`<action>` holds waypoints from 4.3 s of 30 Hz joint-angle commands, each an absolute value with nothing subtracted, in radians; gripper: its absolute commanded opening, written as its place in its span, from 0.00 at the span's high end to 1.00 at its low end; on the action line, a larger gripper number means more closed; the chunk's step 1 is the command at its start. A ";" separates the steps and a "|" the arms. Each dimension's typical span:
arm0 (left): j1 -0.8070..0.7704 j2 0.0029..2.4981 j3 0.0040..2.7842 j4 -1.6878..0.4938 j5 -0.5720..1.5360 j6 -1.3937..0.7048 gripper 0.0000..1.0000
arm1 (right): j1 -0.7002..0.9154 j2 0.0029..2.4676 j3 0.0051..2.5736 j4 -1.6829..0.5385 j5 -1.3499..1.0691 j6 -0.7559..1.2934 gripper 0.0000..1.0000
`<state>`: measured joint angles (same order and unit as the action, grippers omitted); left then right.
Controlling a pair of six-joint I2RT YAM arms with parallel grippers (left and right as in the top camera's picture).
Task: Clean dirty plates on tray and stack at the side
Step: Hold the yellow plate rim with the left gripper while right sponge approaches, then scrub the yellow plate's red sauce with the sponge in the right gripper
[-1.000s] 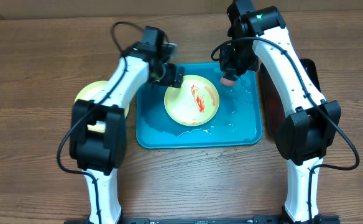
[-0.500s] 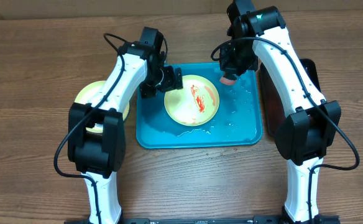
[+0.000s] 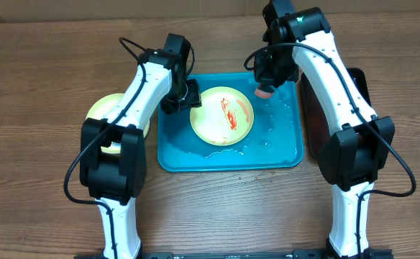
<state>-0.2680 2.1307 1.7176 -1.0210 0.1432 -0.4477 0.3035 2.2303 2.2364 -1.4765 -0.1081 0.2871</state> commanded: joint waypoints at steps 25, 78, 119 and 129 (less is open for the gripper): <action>-0.308 2.274 1.730 -1.009 0.123 -0.292 0.96 | 0.305 2.226 2.244 -1.471 -0.113 0.280 0.94; -0.308 2.275 1.730 -1.018 0.167 -0.340 0.96 | 0.433 2.384 1.794 -0.970 -0.464 0.267 0.96; -0.307 2.275 1.730 -1.025 0.177 -0.344 0.96 | 0.396 2.273 1.794 -0.942 -0.146 0.262 0.96; -0.307 2.275 1.730 -1.028 0.186 -0.344 0.96 | 0.449 2.386 1.794 -0.872 -0.385 0.253 0.96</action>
